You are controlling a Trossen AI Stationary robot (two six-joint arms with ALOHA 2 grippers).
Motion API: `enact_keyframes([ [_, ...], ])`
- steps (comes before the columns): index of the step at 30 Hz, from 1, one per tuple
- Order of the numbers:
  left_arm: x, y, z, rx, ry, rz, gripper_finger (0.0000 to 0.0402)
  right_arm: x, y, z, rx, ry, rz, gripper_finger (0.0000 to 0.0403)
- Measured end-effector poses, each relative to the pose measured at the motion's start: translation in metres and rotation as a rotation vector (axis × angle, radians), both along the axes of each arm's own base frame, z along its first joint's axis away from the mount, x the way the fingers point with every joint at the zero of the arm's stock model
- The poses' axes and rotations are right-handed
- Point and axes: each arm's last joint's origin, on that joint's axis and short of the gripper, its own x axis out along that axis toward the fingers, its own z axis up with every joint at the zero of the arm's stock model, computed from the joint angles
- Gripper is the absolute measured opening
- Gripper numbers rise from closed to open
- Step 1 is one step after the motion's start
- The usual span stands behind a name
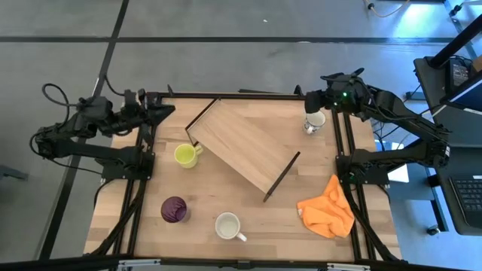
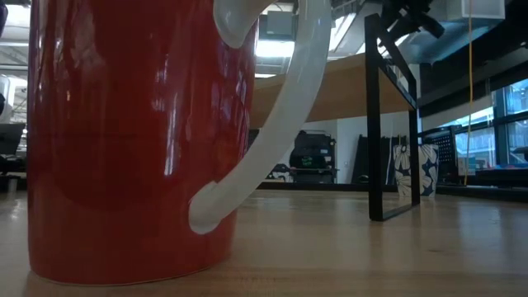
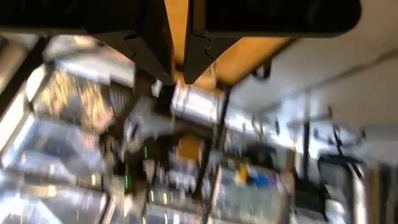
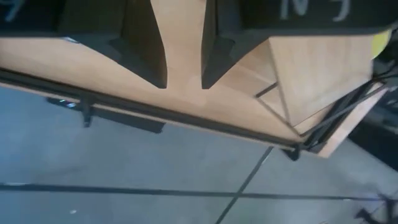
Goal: Stack small to large cups/mugs on shelf
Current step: Put the violet glass on the shelf
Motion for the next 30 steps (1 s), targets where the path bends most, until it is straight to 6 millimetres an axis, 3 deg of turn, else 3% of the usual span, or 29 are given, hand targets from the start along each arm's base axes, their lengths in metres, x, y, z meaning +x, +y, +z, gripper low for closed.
enact_keyframes([
  [8, 0.012, -0.008, 0.013, -0.171, 0.28, -0.24, 0.0031, 0.006, 0.001, -0.001, 0.059, -0.03, 0.081, 0.0101],
  [16, 0.021, -0.023, -0.013, -0.412, 1.133, -0.258, 0.0031, 0.009, 0.0, -0.002, 0.073, -0.037, 0.098, 0.0101],
  [21, 0.049, -0.045, -0.018, -0.451, 1.101, -0.436, 0.0031, 0.009, 0.0, -0.002, 0.072, -0.037, 0.096, 0.0101],
  [30, 0.051, -0.08, -0.026, -0.566, 1.216, -0.406, 0.0037, 0.01, 0.0, -0.003, 0.057, -0.021, 0.111, 0.0101],
])
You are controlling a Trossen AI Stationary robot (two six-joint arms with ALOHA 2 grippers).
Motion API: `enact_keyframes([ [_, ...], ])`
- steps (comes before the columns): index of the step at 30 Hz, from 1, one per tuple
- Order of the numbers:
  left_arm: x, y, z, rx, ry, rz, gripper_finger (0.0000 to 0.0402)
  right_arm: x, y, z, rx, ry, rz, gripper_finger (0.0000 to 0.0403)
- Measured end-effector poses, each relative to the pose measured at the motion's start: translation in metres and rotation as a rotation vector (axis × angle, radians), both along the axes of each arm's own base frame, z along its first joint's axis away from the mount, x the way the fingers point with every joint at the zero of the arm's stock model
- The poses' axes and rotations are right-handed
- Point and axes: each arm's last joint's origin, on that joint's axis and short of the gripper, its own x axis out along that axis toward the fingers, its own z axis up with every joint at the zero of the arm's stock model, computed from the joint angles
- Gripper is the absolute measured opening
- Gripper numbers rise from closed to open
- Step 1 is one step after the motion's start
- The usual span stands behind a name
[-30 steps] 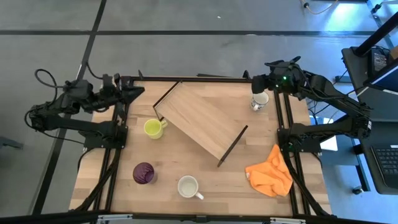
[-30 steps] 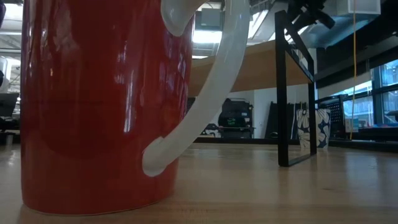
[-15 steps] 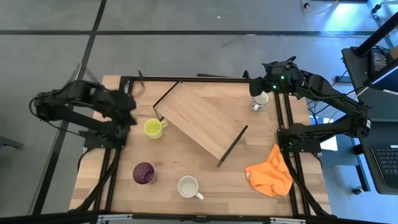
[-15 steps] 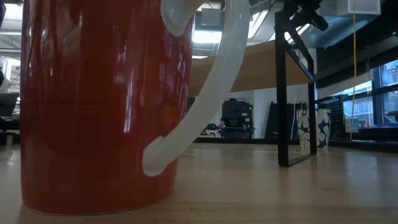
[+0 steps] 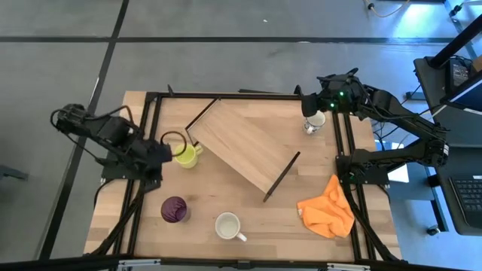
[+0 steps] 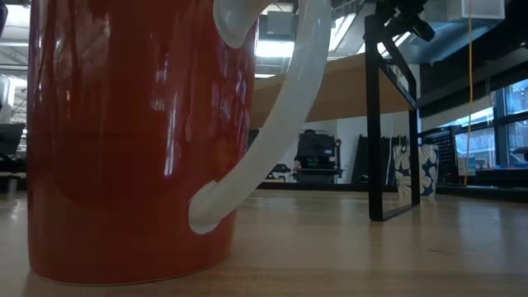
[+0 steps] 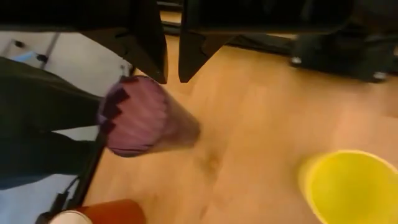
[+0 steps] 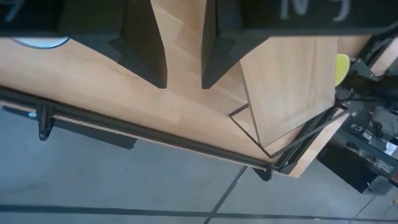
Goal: Stack small to large cups/mugs on shelf
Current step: Put the violet glass on the shelf
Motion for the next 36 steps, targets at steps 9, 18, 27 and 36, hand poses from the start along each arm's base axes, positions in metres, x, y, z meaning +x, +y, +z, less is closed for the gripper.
enact_keyframes([
  [9, 0.017, -0.045, -0.011, -0.022, 0.022, 0.052, 0.0108, 0.0, 0.0, 0.0, -0.026, 0.024, 0.025, 0.0101],
  [18, 0.025, -0.085, -0.036, 0.103, 0.097, 0.015, 0.0121, 0.0, 0.0, 0.0, -0.076, 0.063, 0.059, 0.0101],
  [27, 0.023, -0.094, -0.041, 0.217, 0.026, 0.055, 0.012, 0.0, 0.0, 0.0, -0.094, 0.078, 0.075, 0.0101],
  [36, 0.02, -0.091, -0.042, 0.279, 0.015, 0.057, 0.012, 0.0, 0.0, 0.0, -0.111, 0.094, 0.099, 0.0101],
])
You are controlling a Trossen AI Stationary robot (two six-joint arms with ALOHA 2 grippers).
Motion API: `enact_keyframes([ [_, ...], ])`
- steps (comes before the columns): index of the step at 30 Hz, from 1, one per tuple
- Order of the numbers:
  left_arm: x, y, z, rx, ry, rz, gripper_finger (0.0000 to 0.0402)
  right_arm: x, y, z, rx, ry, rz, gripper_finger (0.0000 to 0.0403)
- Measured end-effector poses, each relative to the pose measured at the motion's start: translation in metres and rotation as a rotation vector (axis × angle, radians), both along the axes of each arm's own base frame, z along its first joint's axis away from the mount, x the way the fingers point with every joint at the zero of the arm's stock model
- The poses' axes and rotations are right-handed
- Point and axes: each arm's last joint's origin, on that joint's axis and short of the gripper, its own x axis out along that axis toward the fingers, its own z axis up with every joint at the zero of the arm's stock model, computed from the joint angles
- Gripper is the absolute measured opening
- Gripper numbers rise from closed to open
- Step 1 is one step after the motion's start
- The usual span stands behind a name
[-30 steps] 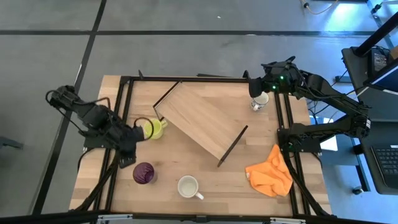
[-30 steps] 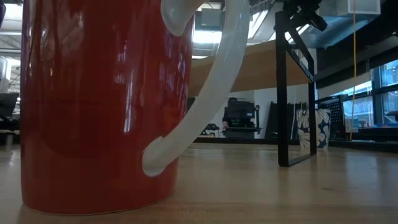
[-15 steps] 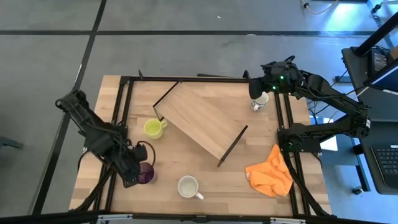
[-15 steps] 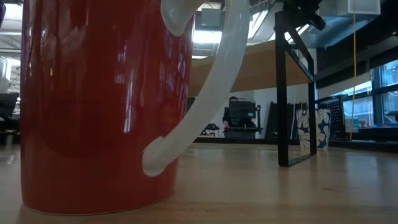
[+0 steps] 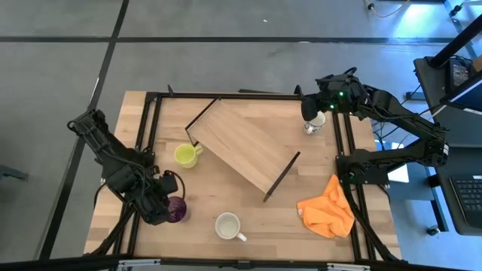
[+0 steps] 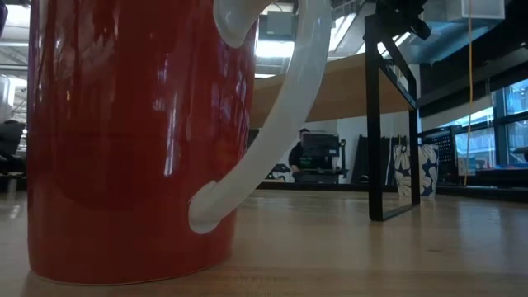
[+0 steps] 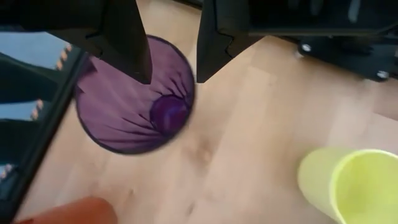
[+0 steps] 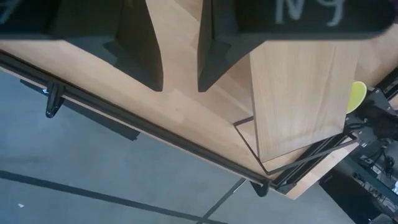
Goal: Stack small to large cups/mugs on shelf
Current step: Put the violet glass on the shelf
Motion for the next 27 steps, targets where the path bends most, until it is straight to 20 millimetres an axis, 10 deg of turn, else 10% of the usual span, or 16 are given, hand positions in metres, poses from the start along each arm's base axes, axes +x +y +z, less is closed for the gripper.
enact_keyframes([
  [27, 0.002, -0.002, -0.04, 0.015, 0.035, 0.006, 0.012, 0.0, 0.0, 0.0, -0.018, 0.012, -0.006, 0.0101],
])
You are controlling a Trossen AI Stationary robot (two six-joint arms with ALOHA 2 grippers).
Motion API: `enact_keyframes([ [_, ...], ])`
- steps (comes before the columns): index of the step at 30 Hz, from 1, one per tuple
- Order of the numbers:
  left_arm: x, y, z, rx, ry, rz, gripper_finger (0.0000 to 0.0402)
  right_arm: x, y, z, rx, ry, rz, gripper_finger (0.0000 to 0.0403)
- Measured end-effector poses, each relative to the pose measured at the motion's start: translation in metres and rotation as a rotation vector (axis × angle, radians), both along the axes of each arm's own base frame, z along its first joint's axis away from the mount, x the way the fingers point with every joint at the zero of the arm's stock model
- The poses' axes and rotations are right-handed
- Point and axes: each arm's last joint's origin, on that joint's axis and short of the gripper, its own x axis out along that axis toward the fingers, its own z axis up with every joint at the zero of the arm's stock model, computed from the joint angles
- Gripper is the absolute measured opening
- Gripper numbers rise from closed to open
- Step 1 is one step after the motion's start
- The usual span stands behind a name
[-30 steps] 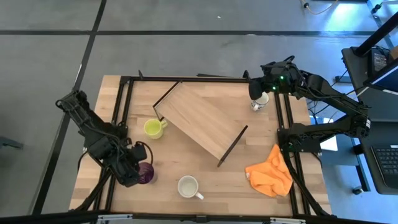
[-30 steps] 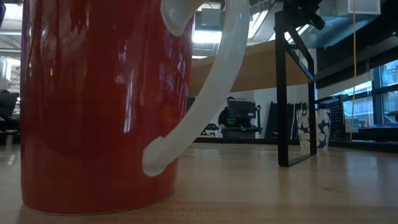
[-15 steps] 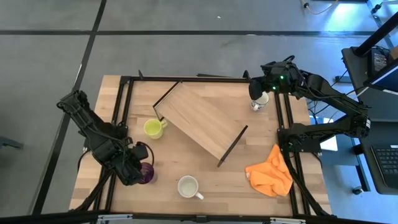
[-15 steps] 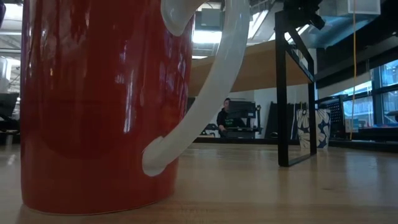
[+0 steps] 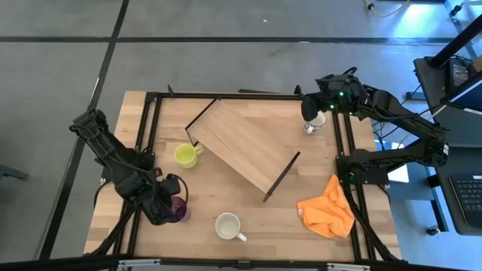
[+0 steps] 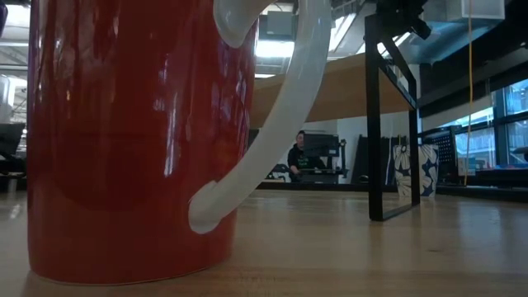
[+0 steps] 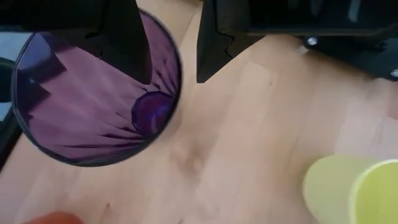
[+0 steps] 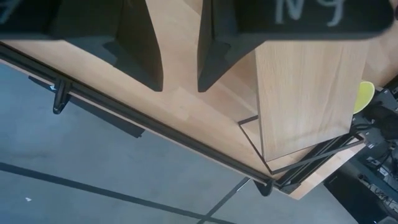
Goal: Stack small to large cups/mugs on shelf
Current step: Put the violet glass on the shelf
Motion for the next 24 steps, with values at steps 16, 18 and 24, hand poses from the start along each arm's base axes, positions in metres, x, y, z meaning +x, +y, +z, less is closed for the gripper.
enact_keyframes([
  [16, 0.002, 0.006, -0.015, 0.014, 0.02, 0.067, 0.012, 0.0, 0.0, 0.0, 0.001, -0.001, 0.0, 0.0101],
  [18, 0.002, 0.005, -0.015, 0.011, 0.026, 0.061, 0.0119, 0.0, 0.0, 0.0, 0.001, 0.0, 0.0, 0.0101],
  [24, 0.002, 0.005, -0.015, -0.005, 0.042, 0.057, 0.0085, 0.0, 0.0, 0.0, 0.0, 0.0, 0.0, 0.0101],
])
